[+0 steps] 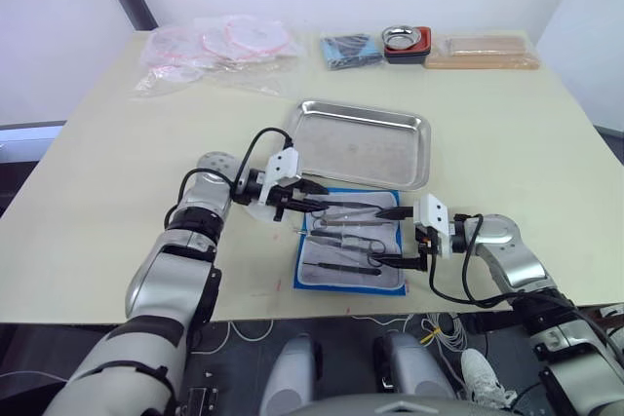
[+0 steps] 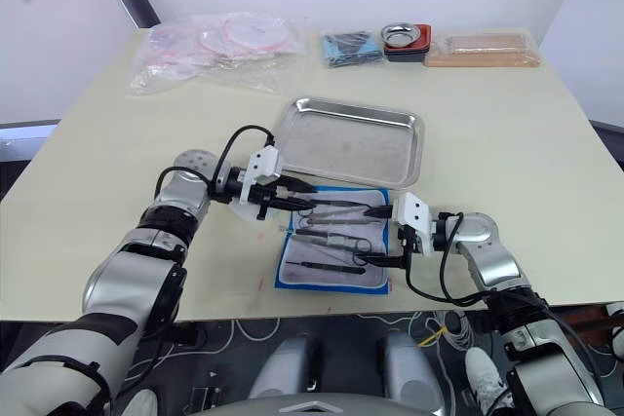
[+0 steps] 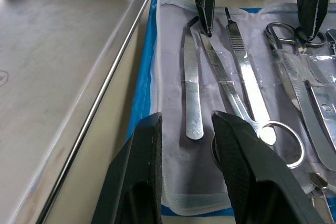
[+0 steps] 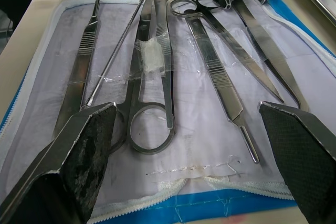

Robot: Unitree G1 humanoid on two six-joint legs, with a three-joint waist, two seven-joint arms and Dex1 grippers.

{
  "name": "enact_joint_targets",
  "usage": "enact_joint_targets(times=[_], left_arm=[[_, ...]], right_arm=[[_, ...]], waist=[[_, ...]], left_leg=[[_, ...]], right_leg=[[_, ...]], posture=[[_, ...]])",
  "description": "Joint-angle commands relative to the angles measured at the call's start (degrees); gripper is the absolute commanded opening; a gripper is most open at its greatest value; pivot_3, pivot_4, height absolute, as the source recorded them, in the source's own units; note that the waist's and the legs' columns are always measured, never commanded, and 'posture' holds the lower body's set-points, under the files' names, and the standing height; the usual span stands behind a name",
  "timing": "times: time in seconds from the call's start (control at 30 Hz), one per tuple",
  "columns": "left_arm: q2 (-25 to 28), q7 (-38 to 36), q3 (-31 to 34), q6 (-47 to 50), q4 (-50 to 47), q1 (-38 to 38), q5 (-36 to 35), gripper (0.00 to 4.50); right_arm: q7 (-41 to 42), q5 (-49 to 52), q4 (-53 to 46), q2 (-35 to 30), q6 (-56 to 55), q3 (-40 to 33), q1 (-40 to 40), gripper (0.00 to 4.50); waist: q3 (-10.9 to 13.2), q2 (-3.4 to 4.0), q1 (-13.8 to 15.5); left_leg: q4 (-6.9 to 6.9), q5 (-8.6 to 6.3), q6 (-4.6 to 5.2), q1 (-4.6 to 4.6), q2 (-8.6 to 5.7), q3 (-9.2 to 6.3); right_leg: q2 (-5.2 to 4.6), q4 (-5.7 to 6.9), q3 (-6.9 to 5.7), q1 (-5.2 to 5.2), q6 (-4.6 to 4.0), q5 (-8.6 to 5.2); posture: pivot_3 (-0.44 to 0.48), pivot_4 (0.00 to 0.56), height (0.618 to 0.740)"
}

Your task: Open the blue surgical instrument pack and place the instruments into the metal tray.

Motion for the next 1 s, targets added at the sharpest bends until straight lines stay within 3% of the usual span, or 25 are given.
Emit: enact_joint_targets(times=[0.03,0.17,0.33,0.7,1.0], left_arm=[[-0.61,-1.30,-0.36,-0.54,1.59,0.37,1.25,1.62],[-0.88,-0.94,-0.39,-0.16,2.29,0.38,2.20,1.62],[-0.92,0.42,-1.04,0.55,3.20,0.67,4.10,0.04],[-1.30,1.41,-0.52,1.74,1.94,0.28,4.92,0.02],[-0.02,-1.21,0.24,8.79,-6.58,-0.57,2.89,0.02]], right_arm=[[-1.72,-4.50,3.97,-0.40,1.09,2.70,2.06,4.50],[-1.84,-4.61,4.05,-0.28,0.93,2.84,1.90,4.50],[-1.85,-4.65,3.92,-0.36,1.00,2.97,1.58,4.50],[-1.74,-4.62,4.01,-0.67,1.22,3.23,1.52,4.50],[-2.41,-6.08,4.37,-1.65,2.55,4.36,1.55,4.50]], waist=[[0.00,0.00,0.00],[-0.04,0.02,0.00],[-0.13,0.10,-0.02],[-0.45,0.37,-0.04],[-0.44,0.35,-0.04]], left_leg=[[0.00,0.00,0.00,0.02,0.00,-0.01],[0.00,0.00,0.00,0.06,0.00,-0.02],[0.00,0.00,0.00,0.08,0.00,-0.02],[0.00,0.00,0.00,0.09,0.00,-0.03],[0.00,0.00,0.00,0.06,0.00,-0.06]], right_leg=[[0.00,0.00,-0.01,0.03,0.00,0.00],[0.00,-0.01,-0.01,0.06,0.00,0.00],[0.01,0.00,-0.01,0.08,0.00,0.00],[0.04,-0.01,0.00,0.09,0.00,-0.01],[0.05,-0.03,-0.01,0.09,0.00,-0.01]], posture=[[0.000,0.150,0.740],[0.000,0.150,0.740],[0.000,0.150,0.740],[0.000,0.150,0.740],[0.000,0.150,0.740]])
